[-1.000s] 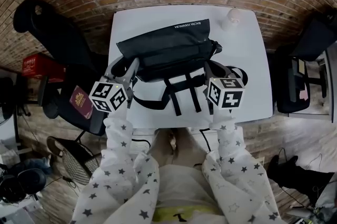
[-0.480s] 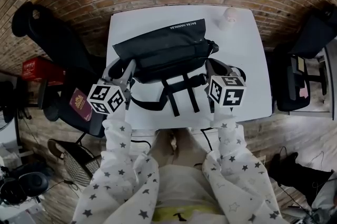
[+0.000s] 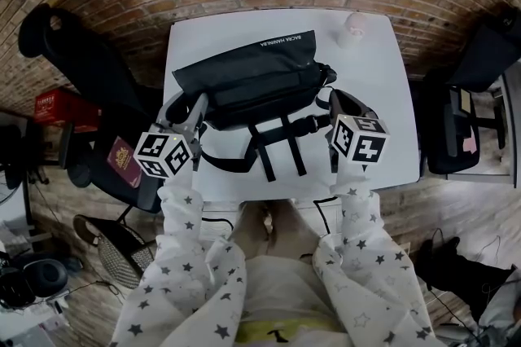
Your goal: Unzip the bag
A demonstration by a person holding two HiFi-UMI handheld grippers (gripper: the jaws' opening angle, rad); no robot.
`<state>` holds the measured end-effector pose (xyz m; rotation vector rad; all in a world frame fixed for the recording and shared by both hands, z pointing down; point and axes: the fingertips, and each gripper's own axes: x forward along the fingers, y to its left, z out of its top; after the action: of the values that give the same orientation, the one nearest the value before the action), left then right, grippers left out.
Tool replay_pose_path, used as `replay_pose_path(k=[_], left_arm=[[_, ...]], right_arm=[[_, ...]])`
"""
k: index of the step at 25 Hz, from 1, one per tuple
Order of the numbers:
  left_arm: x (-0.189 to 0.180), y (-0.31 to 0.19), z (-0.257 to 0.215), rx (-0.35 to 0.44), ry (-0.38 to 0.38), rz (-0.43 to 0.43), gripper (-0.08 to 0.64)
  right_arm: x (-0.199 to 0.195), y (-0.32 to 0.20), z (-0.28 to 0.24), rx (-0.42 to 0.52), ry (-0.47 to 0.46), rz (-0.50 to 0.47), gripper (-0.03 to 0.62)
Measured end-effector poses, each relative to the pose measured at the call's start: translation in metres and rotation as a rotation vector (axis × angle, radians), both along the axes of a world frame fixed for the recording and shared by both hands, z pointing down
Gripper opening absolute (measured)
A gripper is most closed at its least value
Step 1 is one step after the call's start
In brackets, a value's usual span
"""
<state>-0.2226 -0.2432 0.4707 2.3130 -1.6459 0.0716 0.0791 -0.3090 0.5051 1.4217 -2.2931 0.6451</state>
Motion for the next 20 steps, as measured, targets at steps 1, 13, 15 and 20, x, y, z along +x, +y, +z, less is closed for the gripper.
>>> replay_pose_path(k=[1, 13, 15, 20], left_arm=[[0.0, 0.0, 0.0, 0.0, 0.0, -0.002, 0.143], [0.002, -0.001, 0.001, -0.007, 0.008, -0.028, 0.149], [0.002, 0.0, 0.001, -0.018, 0.032, -0.039, 0.158], [0.004, 0.006, -0.002, -0.027, 0.04, -0.083, 0.195]], right_arm=[[0.001, -0.001, 0.0, 0.0, -0.001, 0.002, 0.015], [0.007, -0.002, 0.01, -0.015, -0.036, -0.019, 0.018], [0.005, 0.001, 0.013, -0.02, -0.034, -0.05, 0.021], [0.007, 0.007, 0.011, 0.006, -0.101, -0.101, 0.146]])
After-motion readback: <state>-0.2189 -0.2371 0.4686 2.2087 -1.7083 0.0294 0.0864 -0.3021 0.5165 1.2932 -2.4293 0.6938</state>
